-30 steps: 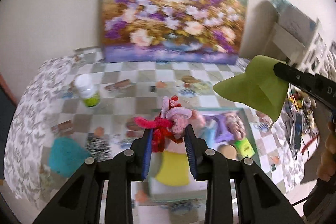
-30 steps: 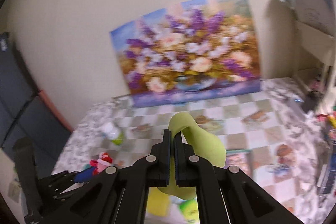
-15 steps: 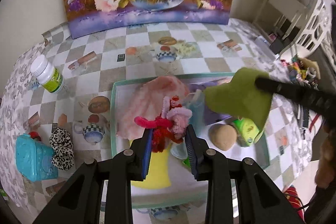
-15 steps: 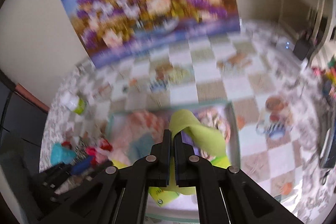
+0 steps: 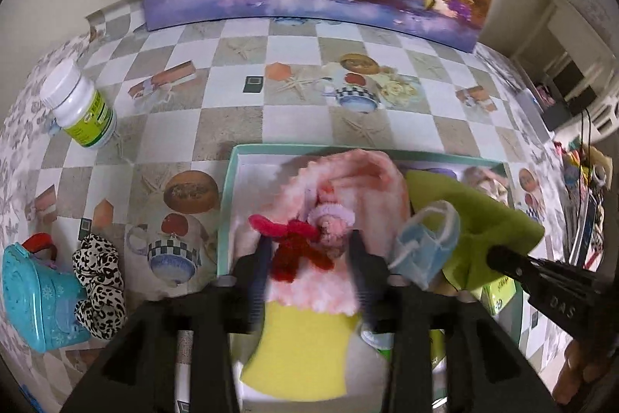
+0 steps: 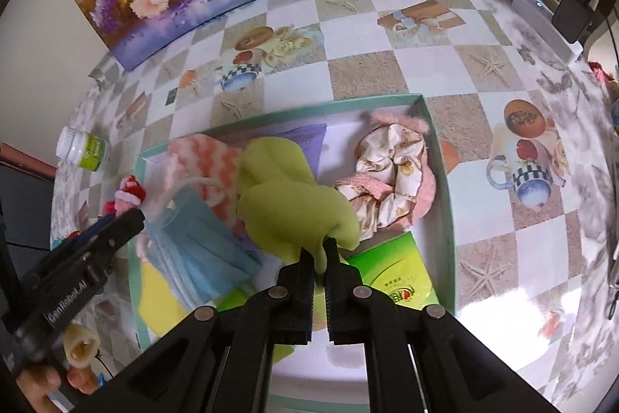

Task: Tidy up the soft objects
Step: 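Carry the toy and lime cloth into the white tray and open both tools, then move both open tools back toward the leopard scrunchie and red tape roll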

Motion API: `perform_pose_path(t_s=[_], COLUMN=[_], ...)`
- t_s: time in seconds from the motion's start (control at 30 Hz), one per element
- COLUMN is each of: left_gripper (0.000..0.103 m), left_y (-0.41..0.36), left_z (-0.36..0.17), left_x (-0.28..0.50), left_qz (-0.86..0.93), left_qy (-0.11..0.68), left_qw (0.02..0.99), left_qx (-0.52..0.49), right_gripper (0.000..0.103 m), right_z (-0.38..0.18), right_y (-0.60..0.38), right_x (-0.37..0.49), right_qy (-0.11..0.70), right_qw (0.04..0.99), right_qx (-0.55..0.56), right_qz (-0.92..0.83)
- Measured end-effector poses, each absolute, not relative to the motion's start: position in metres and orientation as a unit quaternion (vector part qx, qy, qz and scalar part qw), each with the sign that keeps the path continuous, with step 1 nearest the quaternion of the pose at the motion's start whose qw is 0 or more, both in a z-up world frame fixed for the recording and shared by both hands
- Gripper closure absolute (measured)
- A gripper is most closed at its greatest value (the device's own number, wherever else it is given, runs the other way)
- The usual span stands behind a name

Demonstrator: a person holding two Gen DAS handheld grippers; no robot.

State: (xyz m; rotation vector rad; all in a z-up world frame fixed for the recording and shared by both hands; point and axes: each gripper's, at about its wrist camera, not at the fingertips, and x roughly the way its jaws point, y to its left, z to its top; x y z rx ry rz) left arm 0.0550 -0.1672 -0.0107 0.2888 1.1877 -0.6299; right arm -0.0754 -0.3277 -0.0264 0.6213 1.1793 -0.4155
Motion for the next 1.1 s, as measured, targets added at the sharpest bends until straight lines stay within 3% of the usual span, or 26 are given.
perform_pose_path(t_s=[0.03,0.07,0.17,0.23,0.27,0.3,0.43,0.47,0.5,0.93,1.0,1.1], left_gripper=[0.028,0.022,0.022,0.019,0.014,0.014,0.011,0.007,0.006,0.006,0.005,0.005], left_y=[-0.167,-0.167,-0.166,-0.165,-0.163,-0.162,-0.153,-0.15,-0.148,-0.128,-0.127,-0.126], left_z=[-0.009,-0.007,0.004,0.012,0.015,0.018,0.024,0.023,0.021,0.01,0.009,0.007], left_x=[0.056,0.055,0.054,0.052,0.052,0.052,0.054,0.055,0.057,0.065,0.066,0.066], left_qz=[-0.289,-0.29,-0.299,-0.298,-0.297,-0.294,-0.273,-0.267,-0.261,-0.207,-0.202,-0.198], left_qy=[0.547,0.545,0.537,0.531,0.527,0.523,0.515,0.516,0.517,0.519,0.52,0.524], left_qw=[0.774,0.776,0.778,0.783,0.786,0.79,0.801,0.802,0.804,0.815,0.816,0.814], left_qx=[0.132,0.13,0.127,0.127,0.127,0.129,0.135,0.136,0.139,0.152,0.154,0.156], right_gripper=[0.097,0.097,0.093,0.075,0.061,0.055,0.052,0.043,0.037,0.015,0.002,0.0], right_z=[-0.023,-0.02,-0.009,-0.003,-0.001,0.001,0.01,0.012,0.014,0.015,0.015,0.017], right_y=[-0.327,-0.326,-0.323,-0.32,-0.32,-0.319,-0.315,-0.314,-0.313,-0.304,-0.303,-0.302], right_x=[-0.075,-0.074,-0.072,-0.072,-0.072,-0.073,-0.073,-0.073,-0.073,-0.068,-0.067,-0.067], right_qy=[0.542,0.541,0.536,0.535,0.534,0.533,0.527,0.525,0.523,0.525,0.525,0.521], right_qw=[0.768,0.77,0.776,0.778,0.779,0.78,0.786,0.788,0.789,0.792,0.793,0.796], right_qx=[0.282,0.279,0.263,0.253,0.249,0.243,0.23,0.225,0.221,0.203,0.198,0.194], right_qz=[-0.193,-0.194,-0.204,-0.21,-0.215,-0.221,-0.227,-0.23,-0.233,-0.237,-0.24,-0.241])
